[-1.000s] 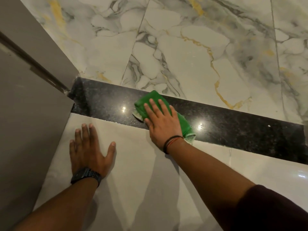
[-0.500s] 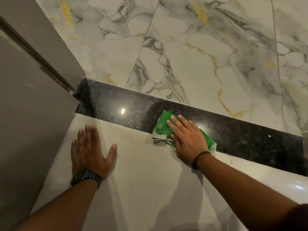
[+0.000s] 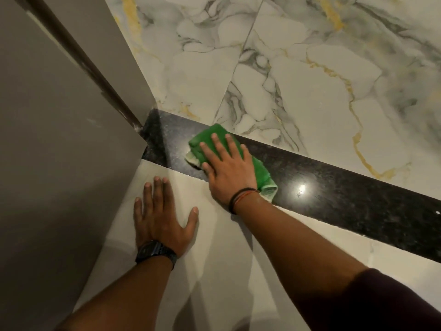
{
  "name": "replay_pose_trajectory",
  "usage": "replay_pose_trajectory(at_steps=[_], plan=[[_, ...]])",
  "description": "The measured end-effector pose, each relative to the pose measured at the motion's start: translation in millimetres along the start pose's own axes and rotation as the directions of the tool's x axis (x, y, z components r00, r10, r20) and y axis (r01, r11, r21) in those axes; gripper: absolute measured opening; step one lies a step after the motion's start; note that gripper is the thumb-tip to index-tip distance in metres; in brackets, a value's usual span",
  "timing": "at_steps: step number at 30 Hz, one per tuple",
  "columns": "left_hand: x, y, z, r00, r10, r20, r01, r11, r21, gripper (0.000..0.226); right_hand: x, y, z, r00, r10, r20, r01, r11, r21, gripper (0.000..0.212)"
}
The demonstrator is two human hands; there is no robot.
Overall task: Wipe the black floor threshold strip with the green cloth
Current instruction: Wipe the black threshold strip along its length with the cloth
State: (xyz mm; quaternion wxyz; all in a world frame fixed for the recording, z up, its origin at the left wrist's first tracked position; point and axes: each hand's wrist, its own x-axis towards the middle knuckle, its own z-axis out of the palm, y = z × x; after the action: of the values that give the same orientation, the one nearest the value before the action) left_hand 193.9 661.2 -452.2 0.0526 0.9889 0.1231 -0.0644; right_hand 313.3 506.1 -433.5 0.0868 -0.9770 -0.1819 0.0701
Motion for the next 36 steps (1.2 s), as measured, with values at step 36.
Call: replay_pose_trajectory(at_steps=[36], plan=[[3.3,3.4,-5.8,0.997,-0.078,0.028,0.078,0.997,-0.021,0.103,29.8,-41.9,5.1,0.969,-0.246,0.034,0.247,0.968,-0.036,0.047]])
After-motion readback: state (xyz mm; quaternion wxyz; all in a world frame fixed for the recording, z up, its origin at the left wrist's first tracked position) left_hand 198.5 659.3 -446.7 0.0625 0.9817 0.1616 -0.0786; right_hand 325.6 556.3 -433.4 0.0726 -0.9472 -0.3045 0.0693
